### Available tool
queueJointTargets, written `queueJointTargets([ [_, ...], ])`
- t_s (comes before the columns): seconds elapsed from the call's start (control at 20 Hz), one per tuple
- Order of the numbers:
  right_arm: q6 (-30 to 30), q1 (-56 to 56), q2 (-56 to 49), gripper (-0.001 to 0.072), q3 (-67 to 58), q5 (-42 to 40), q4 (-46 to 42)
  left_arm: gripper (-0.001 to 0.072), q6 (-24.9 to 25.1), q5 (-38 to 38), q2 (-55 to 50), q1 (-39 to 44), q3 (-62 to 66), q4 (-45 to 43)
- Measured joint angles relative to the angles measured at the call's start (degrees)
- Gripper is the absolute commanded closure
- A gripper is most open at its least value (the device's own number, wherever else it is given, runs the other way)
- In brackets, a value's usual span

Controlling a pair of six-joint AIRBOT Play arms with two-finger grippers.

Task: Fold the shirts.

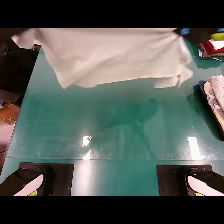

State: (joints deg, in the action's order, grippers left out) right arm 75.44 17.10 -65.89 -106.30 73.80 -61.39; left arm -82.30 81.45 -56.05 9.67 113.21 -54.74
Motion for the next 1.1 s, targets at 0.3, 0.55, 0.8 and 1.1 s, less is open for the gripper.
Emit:
queueJointTargets([
  [0.3,3.63,-0.15,8.98,0.0699,-1.66,5.81,-1.62,0.0676,0.0,4.96,0.07,-0.02,1.77,6.95],
  [0.55,10.19,1.22,9.73,0.0699,9.6,12.2,-1.51,0.0676,-0.13,9.75,0.02,-0.07,-14.95,0.5],
  [0.8,12.2,6.97,8.59,0.0698,31.71,1.22,-1.68,0.0676,1.53,4.42,-0.11,-0.07,-39.3,-8.07],
  [1.1,11.91,10.36,-0.72,0.0144,42.6,-18.4,-1.64,0.0676,2.91,-15.56,-0.63,-0.07,-53.46,-13.94],
])
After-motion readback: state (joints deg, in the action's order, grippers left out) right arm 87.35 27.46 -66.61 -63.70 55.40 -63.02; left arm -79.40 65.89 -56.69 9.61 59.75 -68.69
